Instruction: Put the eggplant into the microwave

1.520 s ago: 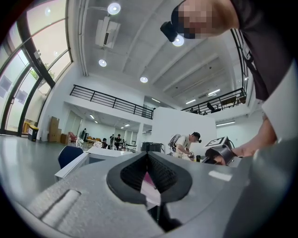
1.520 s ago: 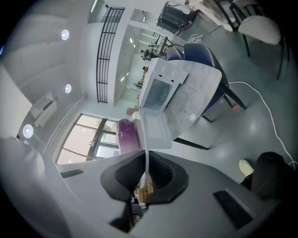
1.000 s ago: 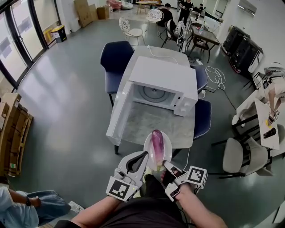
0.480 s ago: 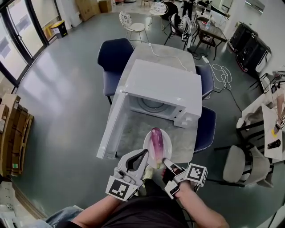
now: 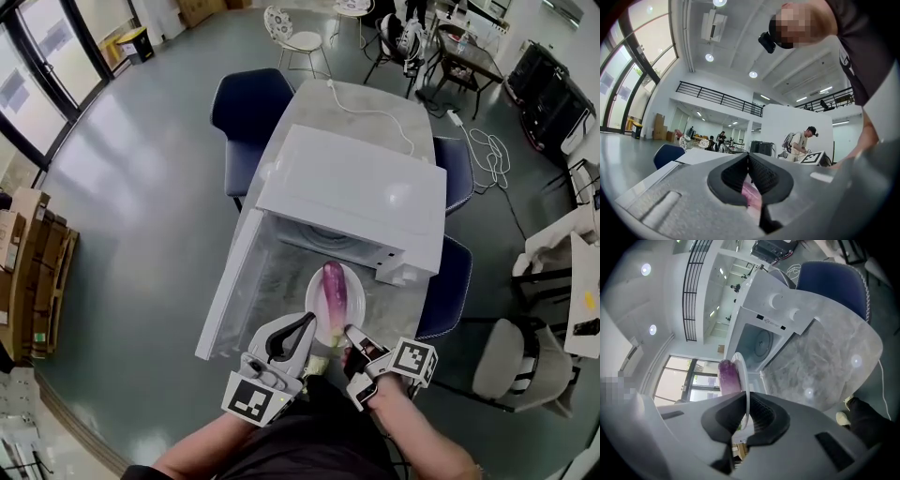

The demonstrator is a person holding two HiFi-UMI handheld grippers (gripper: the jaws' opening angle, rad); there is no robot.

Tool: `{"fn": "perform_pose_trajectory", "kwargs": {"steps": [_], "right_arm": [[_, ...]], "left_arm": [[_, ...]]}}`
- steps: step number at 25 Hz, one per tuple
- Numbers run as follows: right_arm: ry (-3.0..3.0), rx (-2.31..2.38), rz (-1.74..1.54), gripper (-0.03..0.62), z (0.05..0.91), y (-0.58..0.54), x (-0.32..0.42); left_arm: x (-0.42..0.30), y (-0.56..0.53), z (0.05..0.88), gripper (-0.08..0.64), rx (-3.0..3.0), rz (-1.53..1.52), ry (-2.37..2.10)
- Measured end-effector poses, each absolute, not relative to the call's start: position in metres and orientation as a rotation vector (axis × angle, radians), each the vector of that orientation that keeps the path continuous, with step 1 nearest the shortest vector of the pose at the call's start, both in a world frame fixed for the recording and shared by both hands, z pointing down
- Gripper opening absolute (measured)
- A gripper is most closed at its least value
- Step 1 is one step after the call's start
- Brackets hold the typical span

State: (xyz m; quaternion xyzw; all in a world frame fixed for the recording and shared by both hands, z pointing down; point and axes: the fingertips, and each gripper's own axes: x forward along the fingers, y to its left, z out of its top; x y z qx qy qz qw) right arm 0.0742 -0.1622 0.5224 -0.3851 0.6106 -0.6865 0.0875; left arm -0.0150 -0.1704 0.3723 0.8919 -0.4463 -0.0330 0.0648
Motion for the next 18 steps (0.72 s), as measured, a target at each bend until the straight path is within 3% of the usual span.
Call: {"fn": "perform_pose_trajectory", "kwargs": {"steps": [18], "right_arm": [[1.577, -1.296, -1.978, 0.017, 0.642, -0.264, 0.039]], "left_arm": [[-0.043, -0.232, 0.469, 0.008, 2.684, -0.062, -1.257]]}}
